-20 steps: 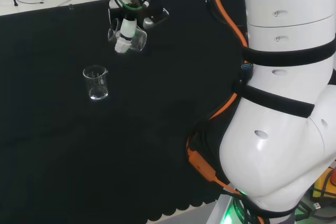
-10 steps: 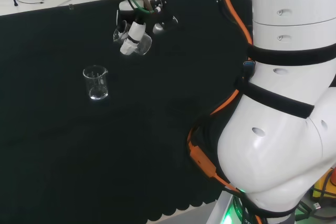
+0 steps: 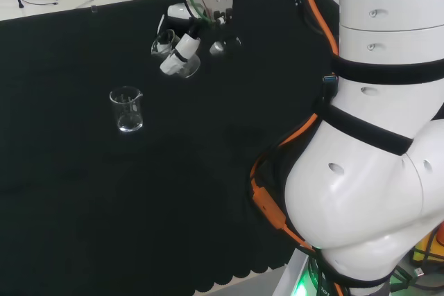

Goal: Place the beaker back on the table.

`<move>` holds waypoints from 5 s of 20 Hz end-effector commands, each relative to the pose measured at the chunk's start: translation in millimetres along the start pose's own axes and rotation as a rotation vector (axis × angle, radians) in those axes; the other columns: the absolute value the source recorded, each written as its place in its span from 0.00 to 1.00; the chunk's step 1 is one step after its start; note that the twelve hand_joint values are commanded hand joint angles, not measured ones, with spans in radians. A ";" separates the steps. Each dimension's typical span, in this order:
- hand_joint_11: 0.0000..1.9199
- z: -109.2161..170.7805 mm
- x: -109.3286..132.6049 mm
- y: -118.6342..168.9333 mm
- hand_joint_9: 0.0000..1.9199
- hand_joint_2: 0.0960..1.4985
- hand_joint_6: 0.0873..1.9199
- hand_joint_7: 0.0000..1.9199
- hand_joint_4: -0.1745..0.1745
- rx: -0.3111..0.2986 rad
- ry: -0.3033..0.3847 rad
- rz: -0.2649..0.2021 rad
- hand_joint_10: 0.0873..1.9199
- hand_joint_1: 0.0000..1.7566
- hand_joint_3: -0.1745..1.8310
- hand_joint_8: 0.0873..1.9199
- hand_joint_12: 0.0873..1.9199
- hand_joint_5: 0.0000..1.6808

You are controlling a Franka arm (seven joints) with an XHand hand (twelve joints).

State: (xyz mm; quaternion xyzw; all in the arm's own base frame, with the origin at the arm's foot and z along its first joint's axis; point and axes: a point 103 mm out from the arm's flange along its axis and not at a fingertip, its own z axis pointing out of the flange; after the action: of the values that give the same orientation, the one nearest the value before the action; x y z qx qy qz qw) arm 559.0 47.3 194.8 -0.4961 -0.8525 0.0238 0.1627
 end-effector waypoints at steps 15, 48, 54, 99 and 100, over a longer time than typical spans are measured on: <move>0.71 72.8 -34.6 9.6 0.75 0.36 0.39 0.87 0.76 -0.174 0.196 -0.042 0.37 0.65 0.49 0.10 0.38 0.74; 0.70 127.7 -49.6 23.2 0.71 0.37 0.36 0.83 0.60 -0.231 0.303 0.021 0.32 0.66 0.46 0.09 0.38 0.75; 0.68 134.1 -50.1 22.0 0.71 0.38 0.35 0.82 0.56 -0.214 0.303 0.012 0.28 0.66 0.45 0.08 0.38 0.75; 0.00 91.1 -58.6 -15.1 0.08 0.35 0.01 0.12 0.40 -0.111 0.262 0.093 0.35 0.39 0.31 0.27 0.55 0.20; 0.00 88.5 -58.2 -17.2 0.08 0.35 0.00 0.12 0.40 -0.116 0.260 0.097 0.35 0.39 0.31 0.27 0.54 0.19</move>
State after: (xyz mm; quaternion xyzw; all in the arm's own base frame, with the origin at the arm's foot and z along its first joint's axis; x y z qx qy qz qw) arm 552.4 8.0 78.9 -0.5317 -0.8029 -0.0726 0.2595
